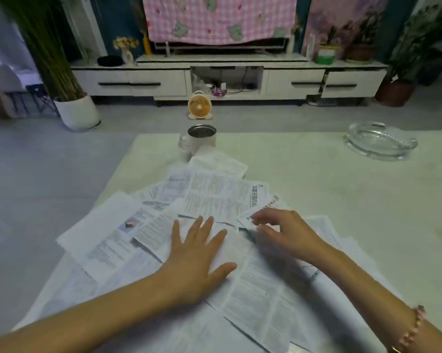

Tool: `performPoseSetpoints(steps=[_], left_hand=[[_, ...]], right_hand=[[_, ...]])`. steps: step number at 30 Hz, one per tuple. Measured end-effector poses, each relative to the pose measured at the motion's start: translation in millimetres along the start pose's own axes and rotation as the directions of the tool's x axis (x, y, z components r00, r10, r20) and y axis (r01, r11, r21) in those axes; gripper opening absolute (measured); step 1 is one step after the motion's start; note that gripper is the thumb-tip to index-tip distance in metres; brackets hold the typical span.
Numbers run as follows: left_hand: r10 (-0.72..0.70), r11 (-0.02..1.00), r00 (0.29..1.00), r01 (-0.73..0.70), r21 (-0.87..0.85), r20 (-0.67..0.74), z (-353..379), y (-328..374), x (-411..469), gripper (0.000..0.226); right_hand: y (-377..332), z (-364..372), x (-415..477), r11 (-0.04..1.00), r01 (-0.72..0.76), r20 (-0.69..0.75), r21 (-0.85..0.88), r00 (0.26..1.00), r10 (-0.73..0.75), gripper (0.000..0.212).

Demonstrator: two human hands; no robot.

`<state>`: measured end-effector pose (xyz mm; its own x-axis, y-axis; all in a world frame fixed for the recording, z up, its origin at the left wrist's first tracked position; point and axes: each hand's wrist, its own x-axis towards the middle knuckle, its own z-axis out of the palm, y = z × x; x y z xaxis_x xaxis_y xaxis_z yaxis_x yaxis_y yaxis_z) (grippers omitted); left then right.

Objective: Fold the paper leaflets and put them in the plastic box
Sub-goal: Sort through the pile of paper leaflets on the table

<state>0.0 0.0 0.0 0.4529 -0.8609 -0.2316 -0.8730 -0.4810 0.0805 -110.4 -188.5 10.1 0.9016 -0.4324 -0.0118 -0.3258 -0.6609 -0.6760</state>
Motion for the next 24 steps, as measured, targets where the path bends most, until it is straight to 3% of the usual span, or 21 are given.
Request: performPoseSetpoints(steps=[5, 9, 12, 17, 21, 24], left_hand=[[-0.005, 0.998, 0.998, 0.002, -0.056, -0.067, 36, -4, -6, 0.085], [0.018, 0.999, 0.994, -0.021, -0.024, -0.106, 50, -6, -7, 0.092], [0.025, 0.999, 0.988, -0.028, -0.022, -0.154, 63, -6, -3, 0.102], [-0.003, 0.998, 0.98, -0.011, -0.067, -0.198, 68, -5, -2, 0.089], [-0.025, 0.998, 0.982, 0.013, -0.062, -0.185, 65, -5, -5, 0.074], [-0.027, 0.996, 0.978, 0.008, -0.093, -0.205, 63, -5, -8, 0.066]], right_hand=[[14, 19, 2, 0.991, 0.029, -0.121, 0.134, 0.993, -0.013, 0.019], [25, 19, -18, 1.0, -0.008, -0.081, 0.015, 0.997, 0.009, 0.023], [28, 24, -35, 0.994, -0.007, -0.008, -0.11, 1.0, 0.006, 0.037], [12, 38, -46, 0.982, -0.04, 0.037, -0.184, 0.998, 0.048, 0.076], [-5, 41, -50, 0.946, -0.07, 0.021, -0.318, 0.996, 0.081, 0.083], [-16, 32, -48, 0.938, -0.127, 0.02, -0.322, 0.99, 0.141, 0.08]])
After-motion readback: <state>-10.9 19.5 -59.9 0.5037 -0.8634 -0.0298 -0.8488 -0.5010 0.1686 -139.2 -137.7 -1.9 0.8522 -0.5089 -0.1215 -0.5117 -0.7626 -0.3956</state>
